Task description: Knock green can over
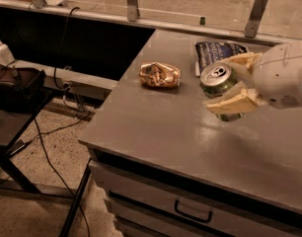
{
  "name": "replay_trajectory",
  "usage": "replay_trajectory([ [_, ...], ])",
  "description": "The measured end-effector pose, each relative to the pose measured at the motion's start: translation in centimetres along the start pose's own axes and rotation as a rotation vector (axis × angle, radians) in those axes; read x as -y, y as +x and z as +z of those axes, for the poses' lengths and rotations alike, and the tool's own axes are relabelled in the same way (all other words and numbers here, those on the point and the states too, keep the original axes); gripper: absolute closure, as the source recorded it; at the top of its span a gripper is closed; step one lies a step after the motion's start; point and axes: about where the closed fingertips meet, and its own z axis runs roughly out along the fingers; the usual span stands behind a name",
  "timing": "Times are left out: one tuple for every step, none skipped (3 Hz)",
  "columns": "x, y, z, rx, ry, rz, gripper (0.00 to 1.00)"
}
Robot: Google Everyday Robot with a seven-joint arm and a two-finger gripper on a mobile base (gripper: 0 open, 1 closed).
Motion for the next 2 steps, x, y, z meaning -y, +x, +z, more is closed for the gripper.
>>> replay_trajectory([
  [1.6, 0.3, 1.5, -0.161, -0.074, -0.017, 1.0],
  [2.0, 2.5, 2.3, -0.313, -0.123, -0.004, 1.0],
])
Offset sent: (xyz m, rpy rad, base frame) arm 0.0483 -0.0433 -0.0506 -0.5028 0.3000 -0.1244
